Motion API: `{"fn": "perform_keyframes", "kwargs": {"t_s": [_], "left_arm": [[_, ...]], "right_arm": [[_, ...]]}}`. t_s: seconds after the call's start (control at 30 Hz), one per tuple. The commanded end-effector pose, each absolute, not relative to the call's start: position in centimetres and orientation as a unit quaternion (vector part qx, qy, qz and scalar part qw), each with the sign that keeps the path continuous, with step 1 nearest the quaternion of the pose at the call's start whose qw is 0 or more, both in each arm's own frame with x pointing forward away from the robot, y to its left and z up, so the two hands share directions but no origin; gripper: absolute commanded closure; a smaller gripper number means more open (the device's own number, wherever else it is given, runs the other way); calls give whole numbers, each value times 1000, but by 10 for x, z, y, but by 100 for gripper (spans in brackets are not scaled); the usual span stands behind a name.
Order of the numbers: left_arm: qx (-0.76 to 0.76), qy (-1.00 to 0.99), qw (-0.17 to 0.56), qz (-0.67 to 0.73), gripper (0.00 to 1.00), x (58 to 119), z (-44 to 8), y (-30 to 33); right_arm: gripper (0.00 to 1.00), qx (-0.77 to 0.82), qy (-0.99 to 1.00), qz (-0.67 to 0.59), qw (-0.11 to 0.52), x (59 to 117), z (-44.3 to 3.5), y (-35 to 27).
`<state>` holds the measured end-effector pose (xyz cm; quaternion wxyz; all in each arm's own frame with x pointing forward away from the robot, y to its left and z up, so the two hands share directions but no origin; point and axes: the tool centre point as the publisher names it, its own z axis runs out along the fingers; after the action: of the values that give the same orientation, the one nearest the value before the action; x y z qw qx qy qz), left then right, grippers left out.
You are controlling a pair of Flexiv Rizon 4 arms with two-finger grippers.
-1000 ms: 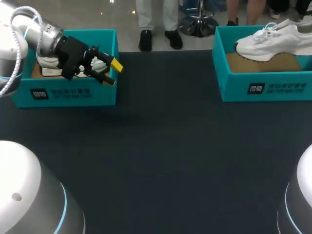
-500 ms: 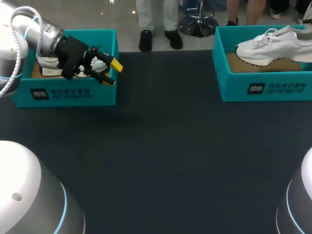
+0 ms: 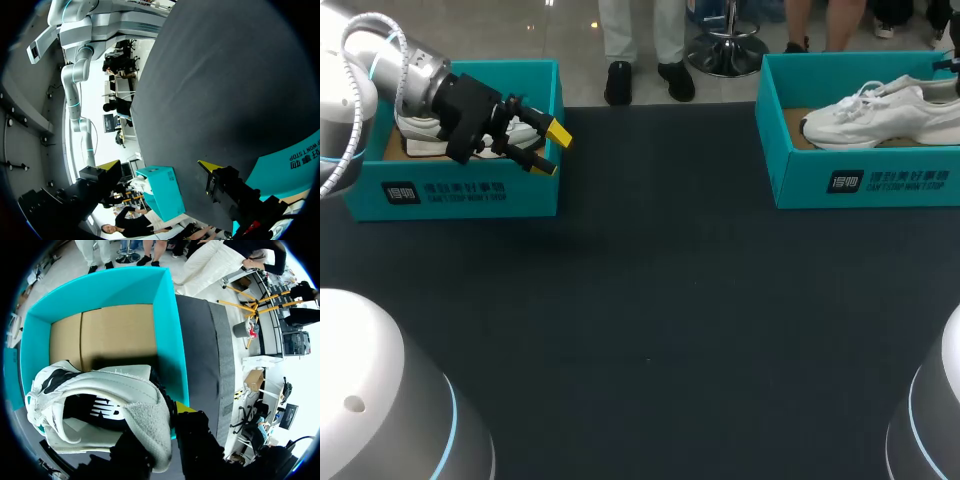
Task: Take the shoe out of the shoebox, open the shoe tongue, remove and reinsert the insole, then place the shoe into the shoebox
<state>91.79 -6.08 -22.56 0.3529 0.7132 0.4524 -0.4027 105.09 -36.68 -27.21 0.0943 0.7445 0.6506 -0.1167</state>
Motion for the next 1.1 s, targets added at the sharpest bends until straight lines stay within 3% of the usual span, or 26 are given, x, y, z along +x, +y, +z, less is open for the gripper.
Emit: {"fn": "perform_keyframes", "kwargs": {"t_s": [0.03,0.53,1.1], "left_arm": [[714,452,353,-402,0,918,-226,-60],[714,452,353,-402,0,918,-226,-60],[714,452,353,-402,0,918,-226,-60]], "right_arm": [[100,750,645,-114,93,1050,-286,-370],[100,763,629,-117,93,1044,-328,-377],[100,763,627,-122,95,1043,-340,-369]]}}
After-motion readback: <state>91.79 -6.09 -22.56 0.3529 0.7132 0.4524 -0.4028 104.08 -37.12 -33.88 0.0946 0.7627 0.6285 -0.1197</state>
